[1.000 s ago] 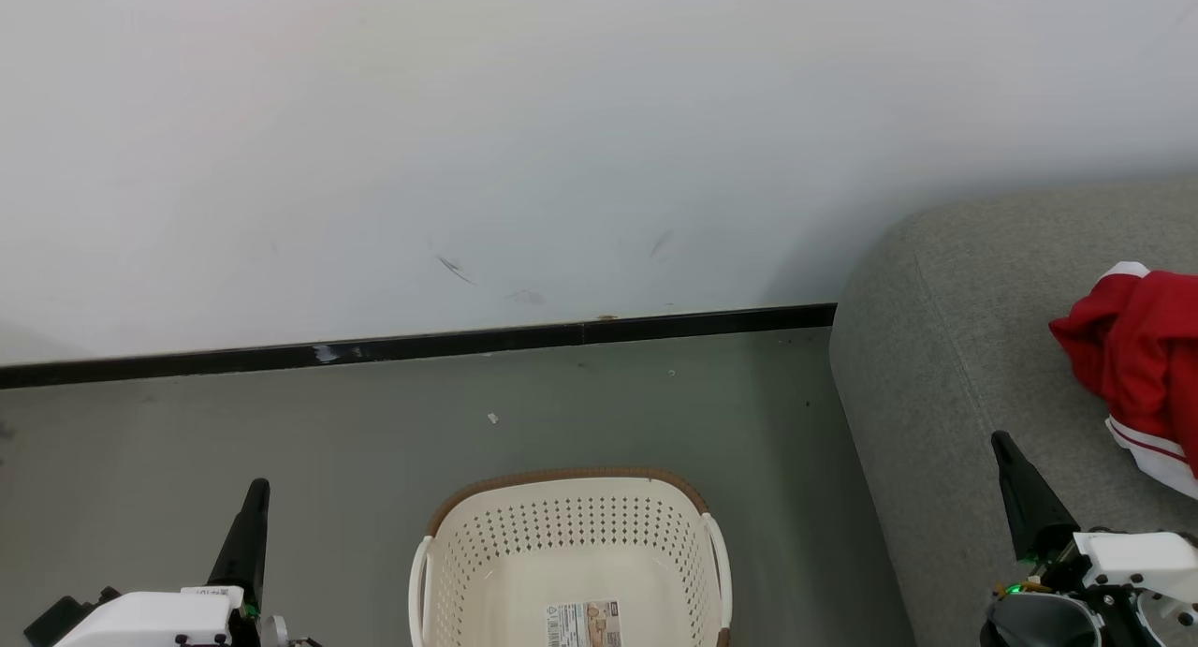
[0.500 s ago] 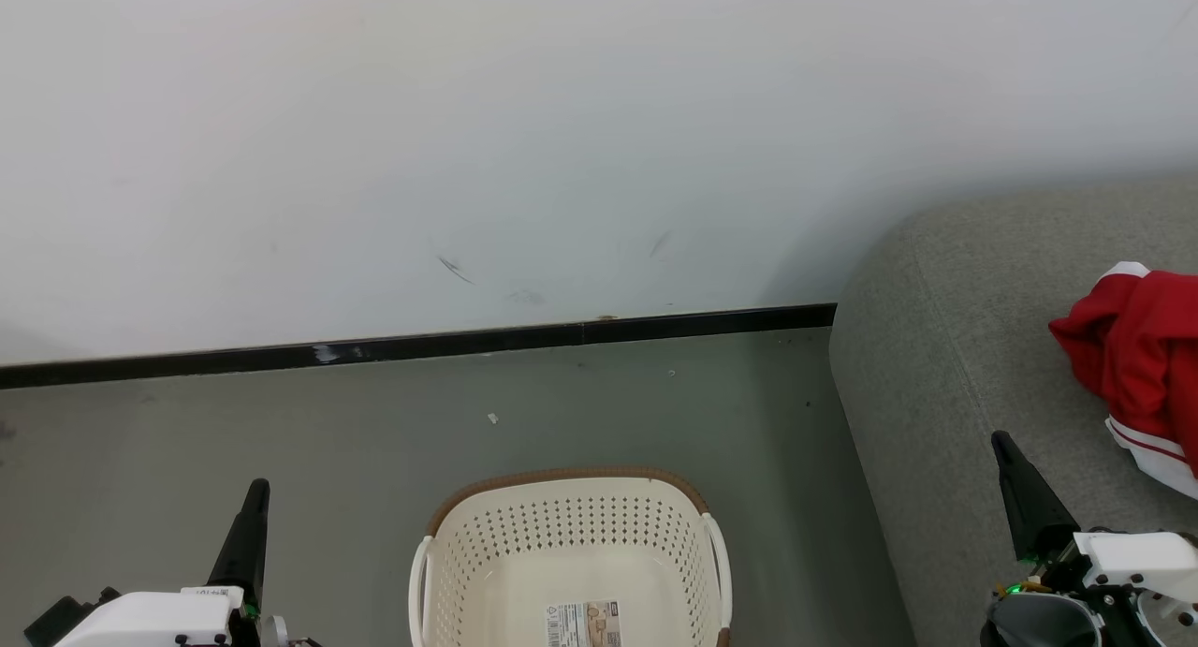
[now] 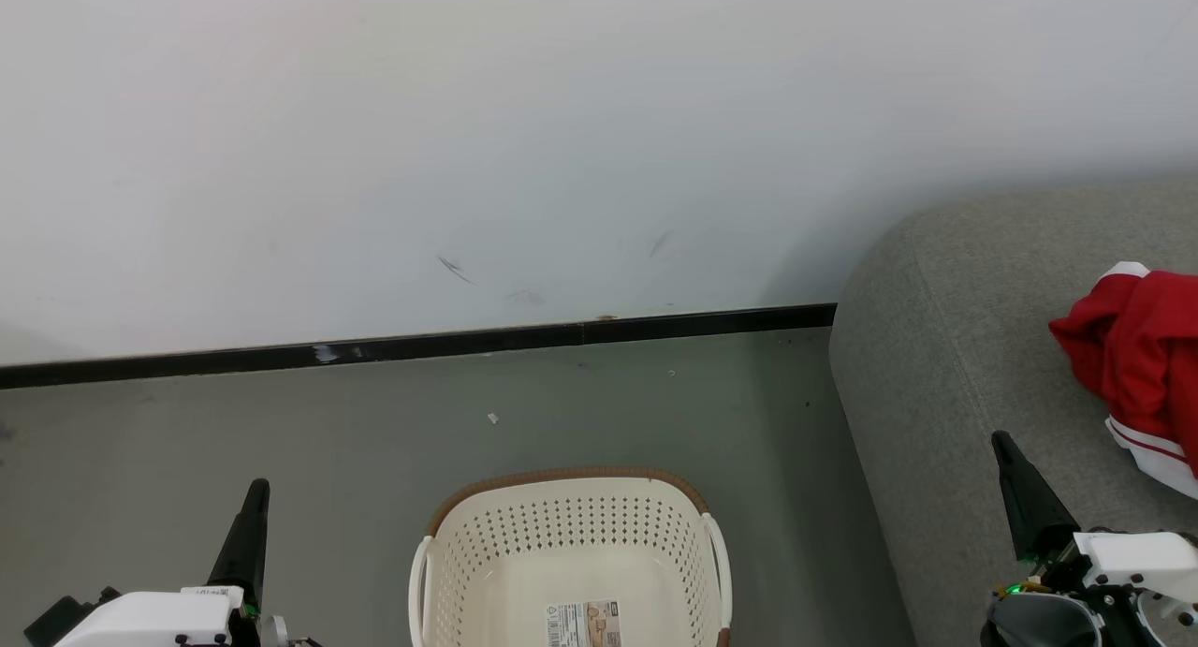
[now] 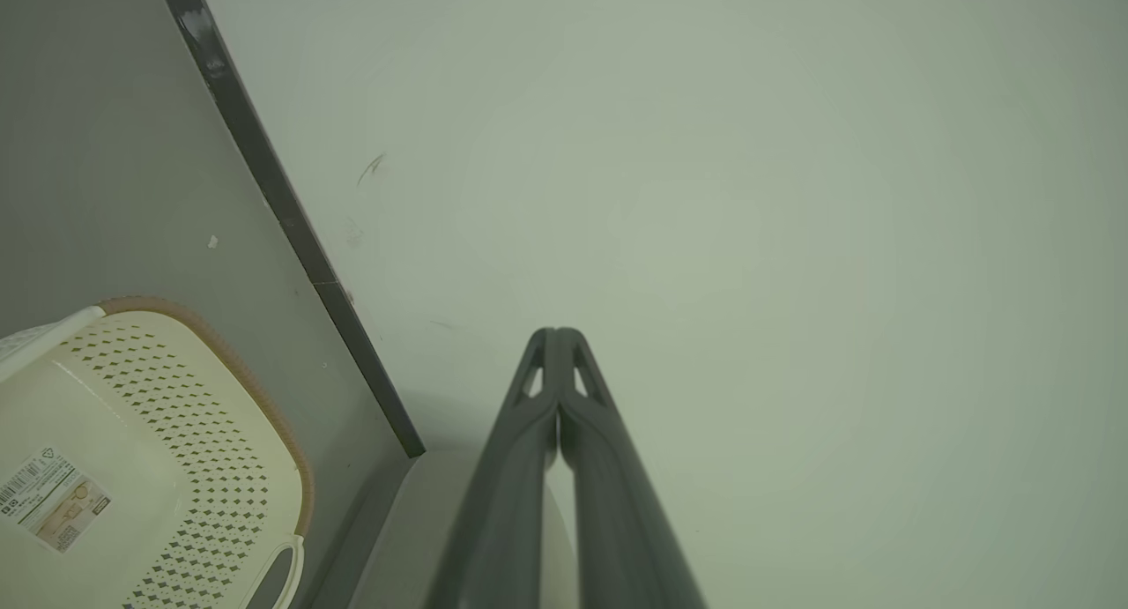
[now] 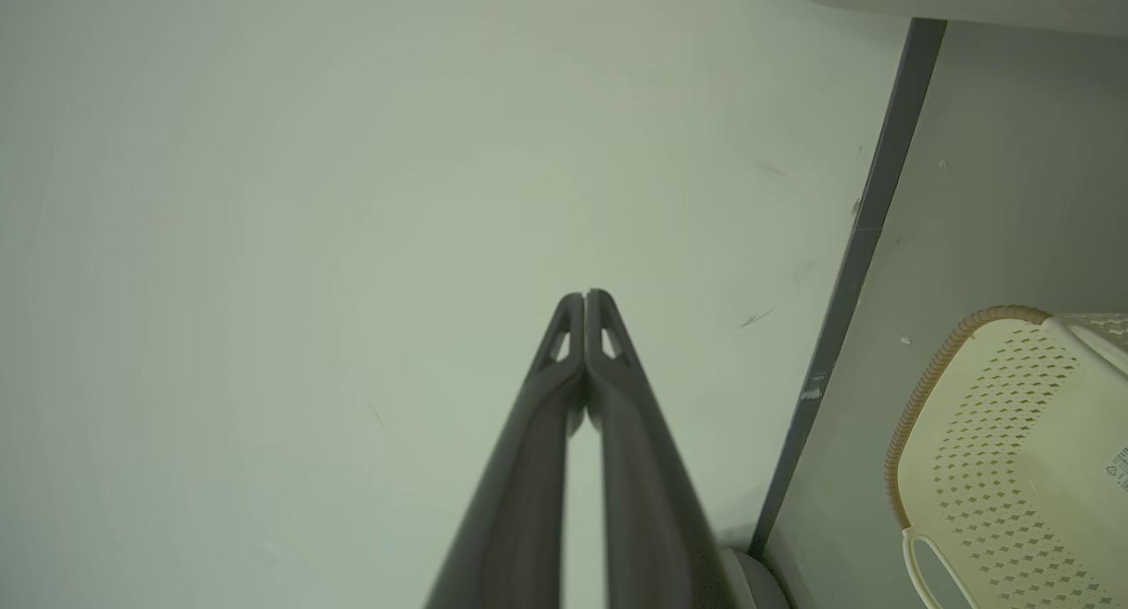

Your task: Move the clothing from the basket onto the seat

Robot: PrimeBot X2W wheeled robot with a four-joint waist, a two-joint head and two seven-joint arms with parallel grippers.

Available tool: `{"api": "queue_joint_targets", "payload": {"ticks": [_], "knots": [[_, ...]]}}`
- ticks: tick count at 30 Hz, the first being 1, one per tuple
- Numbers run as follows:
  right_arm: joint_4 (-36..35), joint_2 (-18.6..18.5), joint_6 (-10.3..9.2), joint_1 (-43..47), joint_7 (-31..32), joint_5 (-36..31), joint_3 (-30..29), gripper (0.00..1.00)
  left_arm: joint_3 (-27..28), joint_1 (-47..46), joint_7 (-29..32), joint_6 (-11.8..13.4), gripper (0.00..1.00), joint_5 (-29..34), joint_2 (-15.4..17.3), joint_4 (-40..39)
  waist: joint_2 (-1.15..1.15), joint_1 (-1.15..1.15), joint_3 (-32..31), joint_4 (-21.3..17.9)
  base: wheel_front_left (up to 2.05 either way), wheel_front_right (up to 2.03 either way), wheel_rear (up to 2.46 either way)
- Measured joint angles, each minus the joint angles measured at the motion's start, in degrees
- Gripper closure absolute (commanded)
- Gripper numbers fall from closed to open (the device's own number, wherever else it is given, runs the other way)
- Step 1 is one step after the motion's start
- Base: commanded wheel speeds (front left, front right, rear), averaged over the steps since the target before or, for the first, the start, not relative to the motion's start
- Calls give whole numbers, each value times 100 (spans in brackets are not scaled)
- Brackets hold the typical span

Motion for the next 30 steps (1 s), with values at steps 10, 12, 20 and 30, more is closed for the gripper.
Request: {"api": "queue_joint_targets", "payload": {"ticks": [10,12,20,30], "knots": [[0,-1,0,0,0,0,1,100,0,-12,0,0,100,0,0,1,0,0,0,0,0,0,0],[0,-1,0,0,0,0,1,100,0,-13,0,0,100,0,0,2,0,0,0,0,0,0,0],[0,-2,0,0,0,0,2,100,3,-13,0,0,100,0,0,2,0,0,0,0,0,0,0],[0,-3,0,0,0,0,3,100,5,-13,0,0,100,0,0,3,0,0,0,0,0,0,0]]}}
